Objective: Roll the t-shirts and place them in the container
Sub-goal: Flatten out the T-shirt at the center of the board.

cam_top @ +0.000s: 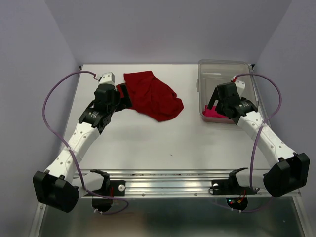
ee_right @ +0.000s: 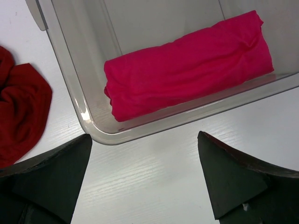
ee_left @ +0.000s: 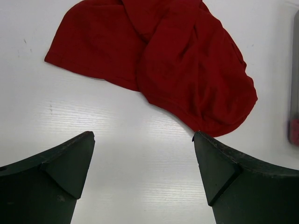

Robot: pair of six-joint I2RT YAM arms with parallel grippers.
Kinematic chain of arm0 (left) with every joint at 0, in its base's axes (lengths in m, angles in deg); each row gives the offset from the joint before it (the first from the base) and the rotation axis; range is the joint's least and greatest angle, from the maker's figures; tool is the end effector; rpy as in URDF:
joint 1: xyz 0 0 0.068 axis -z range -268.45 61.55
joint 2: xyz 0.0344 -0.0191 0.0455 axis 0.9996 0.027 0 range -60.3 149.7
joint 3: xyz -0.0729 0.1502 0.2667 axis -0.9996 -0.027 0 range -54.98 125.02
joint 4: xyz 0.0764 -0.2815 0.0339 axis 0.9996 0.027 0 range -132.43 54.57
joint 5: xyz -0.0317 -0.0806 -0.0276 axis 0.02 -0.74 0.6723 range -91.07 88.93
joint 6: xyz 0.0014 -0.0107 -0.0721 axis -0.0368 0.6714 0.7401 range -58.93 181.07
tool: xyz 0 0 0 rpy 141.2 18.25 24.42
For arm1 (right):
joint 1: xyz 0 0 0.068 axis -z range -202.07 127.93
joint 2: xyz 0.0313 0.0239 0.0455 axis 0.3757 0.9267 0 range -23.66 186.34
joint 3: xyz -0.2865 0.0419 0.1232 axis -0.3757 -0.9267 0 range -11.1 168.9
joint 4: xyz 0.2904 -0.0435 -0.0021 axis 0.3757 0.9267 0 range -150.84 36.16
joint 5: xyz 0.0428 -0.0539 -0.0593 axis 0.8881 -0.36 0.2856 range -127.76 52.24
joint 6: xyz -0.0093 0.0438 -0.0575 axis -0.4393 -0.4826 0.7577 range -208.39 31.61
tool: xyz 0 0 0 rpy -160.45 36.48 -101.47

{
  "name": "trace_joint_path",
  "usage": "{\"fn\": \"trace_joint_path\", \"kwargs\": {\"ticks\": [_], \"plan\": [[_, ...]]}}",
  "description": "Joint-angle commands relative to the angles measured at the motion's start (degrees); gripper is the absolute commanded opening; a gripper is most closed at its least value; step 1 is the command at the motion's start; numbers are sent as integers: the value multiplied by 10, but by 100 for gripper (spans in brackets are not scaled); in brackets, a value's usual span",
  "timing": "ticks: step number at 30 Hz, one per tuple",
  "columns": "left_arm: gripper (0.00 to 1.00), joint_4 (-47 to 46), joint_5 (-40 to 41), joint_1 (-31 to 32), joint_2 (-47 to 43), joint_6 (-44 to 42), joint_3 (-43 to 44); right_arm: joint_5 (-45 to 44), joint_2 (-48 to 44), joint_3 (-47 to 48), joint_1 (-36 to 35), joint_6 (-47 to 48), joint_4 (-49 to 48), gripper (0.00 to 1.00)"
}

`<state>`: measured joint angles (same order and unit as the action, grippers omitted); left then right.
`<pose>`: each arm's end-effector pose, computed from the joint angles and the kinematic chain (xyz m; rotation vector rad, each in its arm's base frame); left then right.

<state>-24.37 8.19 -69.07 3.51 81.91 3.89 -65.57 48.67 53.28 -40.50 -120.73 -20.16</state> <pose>0.2776 -0.0874 0.3724 -0.1311 1.9746 -0.2995 0.2896 0.0667 0.3312 0.4899 2.2481 -0.1418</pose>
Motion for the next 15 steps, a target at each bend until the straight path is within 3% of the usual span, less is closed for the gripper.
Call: {"fn": "trace_joint_path", "kwargs": {"ticks": [1,4,10,15], "plan": [[99,-20,0,-2,4,-10,19,9,-29,-14,2,11,-55,100],[99,-14,1,-2,11,-5,21,33,-32,-22,2,25,-61,100],[99,-7,0,-2,25,3,27,172,-41,-37,2,58,-132,100],[99,-4,2,-2,29,10,31,229,4,-10,-68,61,-174,100]]}}
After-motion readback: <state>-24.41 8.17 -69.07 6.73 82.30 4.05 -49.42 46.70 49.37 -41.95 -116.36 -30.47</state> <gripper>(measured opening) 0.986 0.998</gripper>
